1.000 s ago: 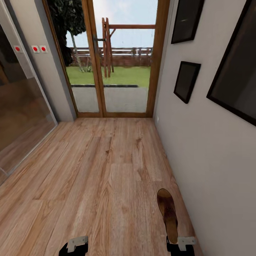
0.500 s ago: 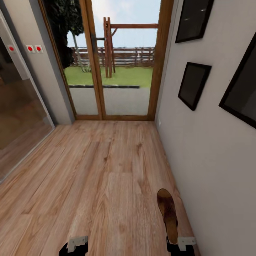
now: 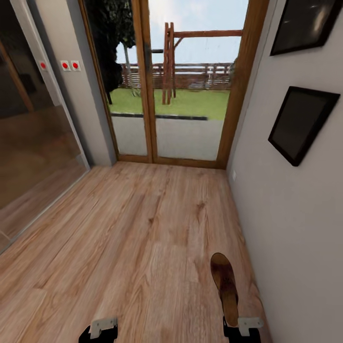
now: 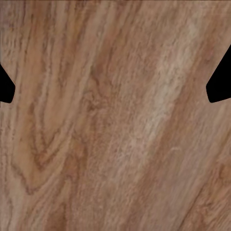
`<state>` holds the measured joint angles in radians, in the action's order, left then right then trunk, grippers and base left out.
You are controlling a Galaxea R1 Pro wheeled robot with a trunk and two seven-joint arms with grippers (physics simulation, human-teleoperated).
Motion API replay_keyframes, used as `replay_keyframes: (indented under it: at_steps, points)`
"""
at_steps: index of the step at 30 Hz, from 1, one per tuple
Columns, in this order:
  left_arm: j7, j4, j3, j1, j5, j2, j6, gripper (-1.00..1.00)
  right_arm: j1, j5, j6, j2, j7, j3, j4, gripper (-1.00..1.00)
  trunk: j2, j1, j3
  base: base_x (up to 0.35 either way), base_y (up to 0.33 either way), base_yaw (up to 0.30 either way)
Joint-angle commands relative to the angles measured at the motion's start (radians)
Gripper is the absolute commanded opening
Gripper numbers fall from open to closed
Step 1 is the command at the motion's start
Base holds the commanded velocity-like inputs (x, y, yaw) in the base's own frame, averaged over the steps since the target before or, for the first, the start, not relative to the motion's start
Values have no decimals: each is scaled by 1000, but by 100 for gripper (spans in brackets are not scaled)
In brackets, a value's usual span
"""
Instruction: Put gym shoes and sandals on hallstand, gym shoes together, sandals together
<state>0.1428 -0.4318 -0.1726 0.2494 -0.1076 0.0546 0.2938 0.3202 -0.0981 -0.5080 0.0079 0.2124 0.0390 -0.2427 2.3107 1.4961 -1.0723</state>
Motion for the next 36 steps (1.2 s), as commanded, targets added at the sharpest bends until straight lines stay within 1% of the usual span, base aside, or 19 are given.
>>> replay_keyframes:
  at_steps: [1,5,18,28,36]
  points:
    - [3,1,-5,1,-11,1,3,100,0,-10,0,0,10,4,0,-100,0,0,-1,307,-169,276]
    - [3,1,-5,1,-11,1,4,100,0,-11,0,0,10,4,0,-100,0,0,-1,324,-85,277]
    - [4,2,-5,-1,-10,-2,4,100,0,-11,0,0,10,4,1,-100,0,0,-1,339,-3,277]
    - [3,2,-5,-1,-10,-2,4,100,0,-11,0,0,10,4,1,-100,0,0,-1,340,85,277]
    - [4,2,-7,-1,-11,-5,4,100,0,-11,0,0,10,4,1,-100,0,0,-1,340,20,277]
